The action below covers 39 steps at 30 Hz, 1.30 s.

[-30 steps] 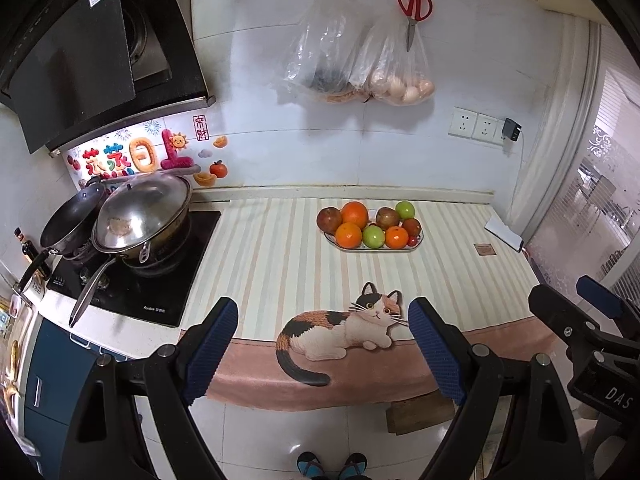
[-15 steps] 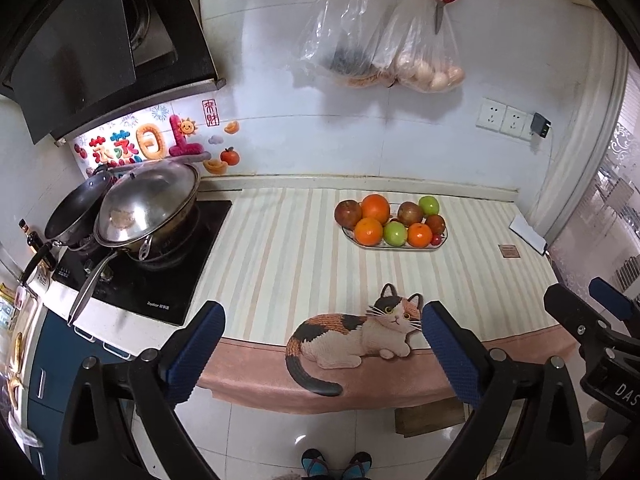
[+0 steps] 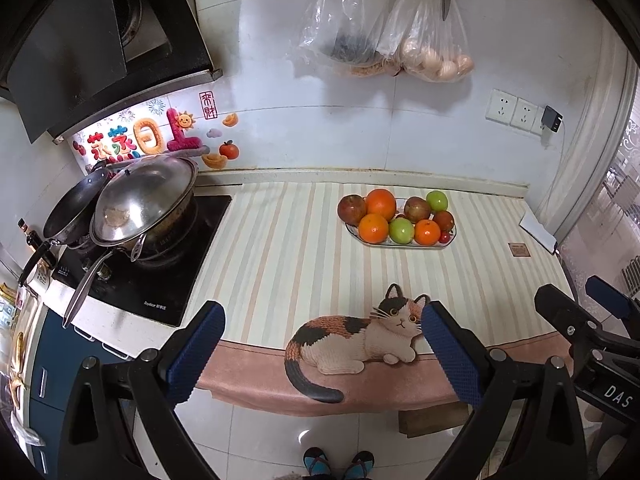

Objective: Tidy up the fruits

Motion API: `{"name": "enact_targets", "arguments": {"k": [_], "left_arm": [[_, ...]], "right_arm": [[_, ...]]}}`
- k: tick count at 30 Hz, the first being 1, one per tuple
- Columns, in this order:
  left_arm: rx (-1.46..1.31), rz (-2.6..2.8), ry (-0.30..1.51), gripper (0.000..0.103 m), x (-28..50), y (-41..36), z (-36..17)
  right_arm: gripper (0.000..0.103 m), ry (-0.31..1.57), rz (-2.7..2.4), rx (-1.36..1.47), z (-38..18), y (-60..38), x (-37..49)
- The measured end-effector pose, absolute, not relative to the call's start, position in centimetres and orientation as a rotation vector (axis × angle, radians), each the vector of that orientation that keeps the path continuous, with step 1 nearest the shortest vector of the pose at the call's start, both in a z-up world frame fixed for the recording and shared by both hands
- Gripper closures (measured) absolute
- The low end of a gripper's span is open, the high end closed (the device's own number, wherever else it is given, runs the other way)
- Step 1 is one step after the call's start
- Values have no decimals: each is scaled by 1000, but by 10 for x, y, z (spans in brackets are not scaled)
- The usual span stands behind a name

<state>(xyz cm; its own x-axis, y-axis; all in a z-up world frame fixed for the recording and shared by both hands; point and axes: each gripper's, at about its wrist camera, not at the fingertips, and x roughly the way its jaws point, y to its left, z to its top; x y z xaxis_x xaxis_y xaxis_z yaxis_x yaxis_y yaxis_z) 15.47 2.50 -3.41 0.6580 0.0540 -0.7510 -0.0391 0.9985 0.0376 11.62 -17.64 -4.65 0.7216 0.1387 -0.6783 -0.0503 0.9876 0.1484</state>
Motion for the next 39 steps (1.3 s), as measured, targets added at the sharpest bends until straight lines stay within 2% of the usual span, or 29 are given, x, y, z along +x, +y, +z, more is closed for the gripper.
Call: {"name": "enact_targets", "arguments": {"k": [39], "left_arm": [[4,64,837,3,149,25,-29]], "right_arm": [[2,765,102,109,-49,-174,114]]}}
